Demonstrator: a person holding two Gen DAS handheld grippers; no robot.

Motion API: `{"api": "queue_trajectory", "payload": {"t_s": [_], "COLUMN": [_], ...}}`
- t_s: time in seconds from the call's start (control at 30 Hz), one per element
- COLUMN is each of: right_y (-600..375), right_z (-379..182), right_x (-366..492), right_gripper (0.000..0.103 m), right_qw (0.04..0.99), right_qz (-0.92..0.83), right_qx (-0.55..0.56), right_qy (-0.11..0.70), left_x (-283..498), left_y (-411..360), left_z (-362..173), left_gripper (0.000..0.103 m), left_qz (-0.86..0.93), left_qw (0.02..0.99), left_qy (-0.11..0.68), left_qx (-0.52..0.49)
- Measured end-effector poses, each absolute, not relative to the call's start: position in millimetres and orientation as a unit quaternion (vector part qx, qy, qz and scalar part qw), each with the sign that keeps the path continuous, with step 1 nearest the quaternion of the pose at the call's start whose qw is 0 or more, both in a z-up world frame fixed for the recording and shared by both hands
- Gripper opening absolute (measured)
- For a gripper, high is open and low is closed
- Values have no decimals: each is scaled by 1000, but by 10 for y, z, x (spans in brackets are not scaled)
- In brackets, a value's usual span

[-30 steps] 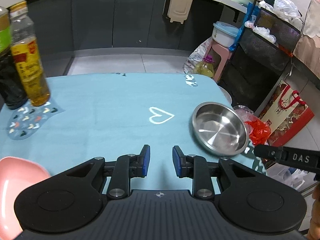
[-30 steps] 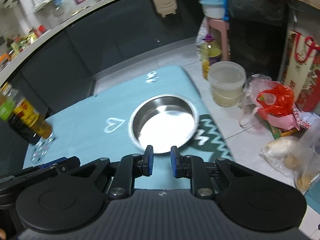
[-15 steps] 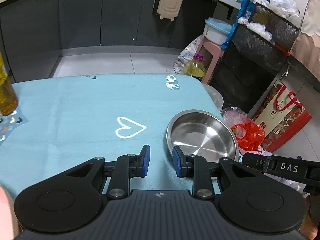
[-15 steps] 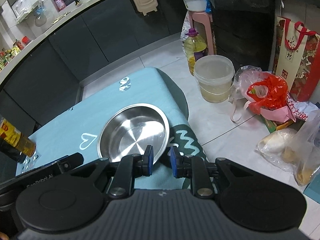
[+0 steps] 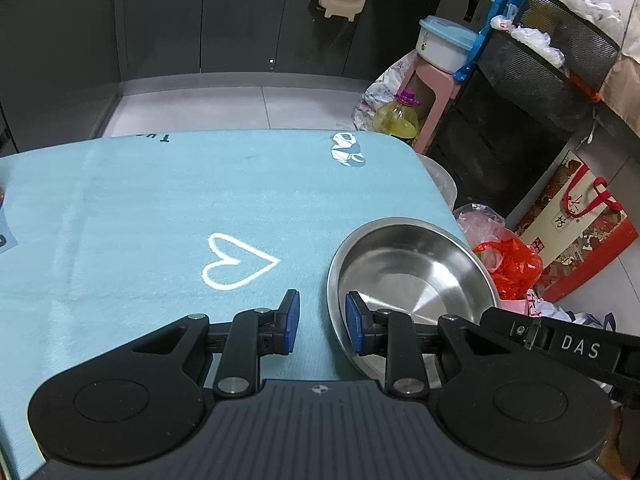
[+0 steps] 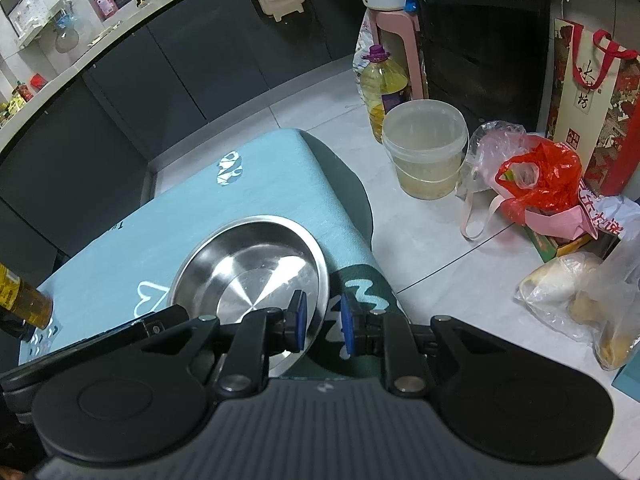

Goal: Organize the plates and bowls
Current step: 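Close both grippers on the steel bowl rim and lift it, then carry the steel bowl over the pink dish and lower it inside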

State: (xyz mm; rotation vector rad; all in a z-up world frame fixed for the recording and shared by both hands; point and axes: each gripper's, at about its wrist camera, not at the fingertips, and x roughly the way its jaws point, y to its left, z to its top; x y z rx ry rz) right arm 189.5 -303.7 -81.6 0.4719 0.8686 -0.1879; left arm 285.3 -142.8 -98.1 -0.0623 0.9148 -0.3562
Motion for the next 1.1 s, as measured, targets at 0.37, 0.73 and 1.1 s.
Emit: {"api": "queue_trajectory", "payload": {"t_s": [0.37, 0.73, 1.1], "right_y": [-3012, -2907, -2657], "right_z": [-864, -660, -438], "right_x": [1950, 1774, 1577], "right_gripper": [8, 8, 9], "right_qw": [877, 886, 895], "right_qz": [-86, -82, -59], "right_qx": [216, 210, 205], "right_qy": [420, 404, 391], "left_x": [2819, 2644, 2361], "left_y": [-1535, -1429, -1096], "left_z": [-1022, -818, -563], "left_gripper": [11, 11, 11], "left_qz": [-187, -193, -187], "left_qw": [879, 887, 895], "left_qy": [439, 419, 405], "left_qx": [-3, -5, -17]}}
